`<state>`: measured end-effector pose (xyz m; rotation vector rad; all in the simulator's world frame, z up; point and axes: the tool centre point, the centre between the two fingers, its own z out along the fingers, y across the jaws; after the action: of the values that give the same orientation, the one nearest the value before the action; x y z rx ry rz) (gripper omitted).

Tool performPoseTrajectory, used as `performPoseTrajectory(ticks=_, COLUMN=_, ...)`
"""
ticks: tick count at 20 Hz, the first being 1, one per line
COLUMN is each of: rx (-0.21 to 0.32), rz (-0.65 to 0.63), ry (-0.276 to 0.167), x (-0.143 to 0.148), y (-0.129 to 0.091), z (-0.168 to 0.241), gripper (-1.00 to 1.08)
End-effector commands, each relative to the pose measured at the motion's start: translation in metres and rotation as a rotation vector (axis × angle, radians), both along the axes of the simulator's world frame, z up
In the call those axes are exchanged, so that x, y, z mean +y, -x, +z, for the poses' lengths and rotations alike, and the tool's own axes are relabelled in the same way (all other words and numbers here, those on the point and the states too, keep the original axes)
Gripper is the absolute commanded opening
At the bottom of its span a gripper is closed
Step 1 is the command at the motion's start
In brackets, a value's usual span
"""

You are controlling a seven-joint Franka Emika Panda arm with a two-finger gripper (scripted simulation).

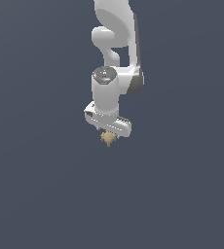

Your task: Pick up the object and move it to a goal position.

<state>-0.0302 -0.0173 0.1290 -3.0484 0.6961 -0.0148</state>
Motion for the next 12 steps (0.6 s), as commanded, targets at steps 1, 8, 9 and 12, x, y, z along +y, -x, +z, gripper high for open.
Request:
performPoseTrajectory(ticks=1, rx=0.003, rz=-0.069, ry=0.001, x=0.0, y=0.007, z=-0.009, gripper=1.0)
performPoseTrajectory(ticks=8, rx=0.01, rz=-0.219, ry=0.006, x=-0.001, y=0.022, z=-0.028, gripper=1.0)
performPoseTrajectory(ticks=9, rx=0.011, rz=-0.235, ry=0.006, x=-0.001, y=0.023, z=-0.03, gripper=1.0)
performPoseTrajectory(ticks=12, rx=0.013, rz=-0.275, ry=0.008, x=-0.001, y=0.028, z=-0.034, gripper=1.0)
